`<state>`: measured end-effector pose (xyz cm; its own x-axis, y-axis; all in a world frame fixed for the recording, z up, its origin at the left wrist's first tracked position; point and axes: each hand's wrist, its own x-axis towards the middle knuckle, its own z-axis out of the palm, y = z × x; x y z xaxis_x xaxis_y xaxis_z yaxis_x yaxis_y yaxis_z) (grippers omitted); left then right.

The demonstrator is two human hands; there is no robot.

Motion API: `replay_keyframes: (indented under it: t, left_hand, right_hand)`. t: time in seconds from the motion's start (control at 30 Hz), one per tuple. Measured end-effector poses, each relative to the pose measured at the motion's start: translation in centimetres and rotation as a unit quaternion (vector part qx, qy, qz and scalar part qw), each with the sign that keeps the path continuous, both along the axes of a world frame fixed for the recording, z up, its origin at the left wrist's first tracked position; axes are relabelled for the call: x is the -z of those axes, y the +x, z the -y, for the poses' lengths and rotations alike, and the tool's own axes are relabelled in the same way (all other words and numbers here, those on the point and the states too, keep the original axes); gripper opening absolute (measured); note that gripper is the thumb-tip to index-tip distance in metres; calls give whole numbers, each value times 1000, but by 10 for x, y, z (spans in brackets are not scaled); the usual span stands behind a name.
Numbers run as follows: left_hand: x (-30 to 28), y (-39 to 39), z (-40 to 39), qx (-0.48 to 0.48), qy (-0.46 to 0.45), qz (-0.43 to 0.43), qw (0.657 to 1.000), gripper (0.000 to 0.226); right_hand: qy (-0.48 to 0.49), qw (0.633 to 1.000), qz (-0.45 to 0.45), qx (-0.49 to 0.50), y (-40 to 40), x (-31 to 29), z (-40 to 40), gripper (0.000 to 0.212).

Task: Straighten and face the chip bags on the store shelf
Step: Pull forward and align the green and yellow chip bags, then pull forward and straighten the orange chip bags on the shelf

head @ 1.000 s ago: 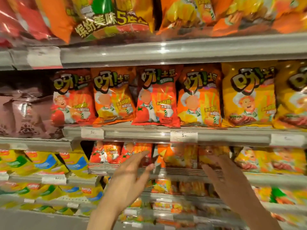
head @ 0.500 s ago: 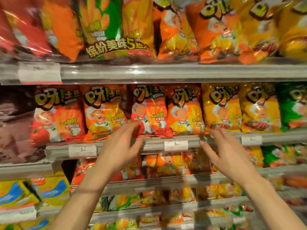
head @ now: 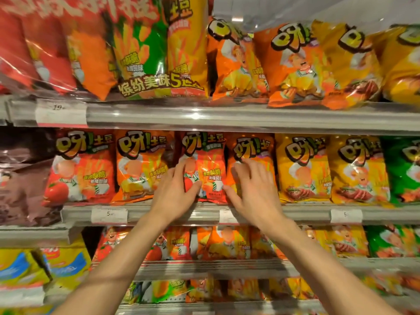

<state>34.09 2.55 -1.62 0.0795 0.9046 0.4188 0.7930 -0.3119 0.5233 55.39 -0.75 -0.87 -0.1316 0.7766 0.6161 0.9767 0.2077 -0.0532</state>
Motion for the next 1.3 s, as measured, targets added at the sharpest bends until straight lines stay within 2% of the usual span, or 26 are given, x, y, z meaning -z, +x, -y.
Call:
replay_keyframes:
  t: [0.1,0.33,0.5,0.63,0.77,0.97,1.2,1.3]
  left_hand:
    - [0,-4,-3,1,2,43,999,83]
    - [-2,-12,-1,40,-11,143,989,86]
    - [-10,-11,2,30,21,193,981,77]
    - [-18,-9,4,33,18,212,977,71]
    - [-23,-8,7,81,-27,281,956,54]
    - [-23,-9,15,143,-79,325,932,46]
    - [-20,-43,34,148,-52,365,917,52]
    - [-19,-76,46,122,-31,386,914,52]
  right_hand:
    - [-16,999,1,-48,-20,-1,-7,65]
    - [-90,980,-170,-44,-35,-10,-24,82]
    - [-147,927,-332,-94,-26,-19,-23,79]
    - [-138,892,-413,-120,-19,-22,-23,67]
    - [-115,881,-443,-118,-17,-26,-15,54]
    - [-56,876,-467,-104,-27,-14,12,55]
    - [-78,853,-489,-163,-55,-17,36,45]
    - [-84,860,-466,-189,-73,-18,27,44]
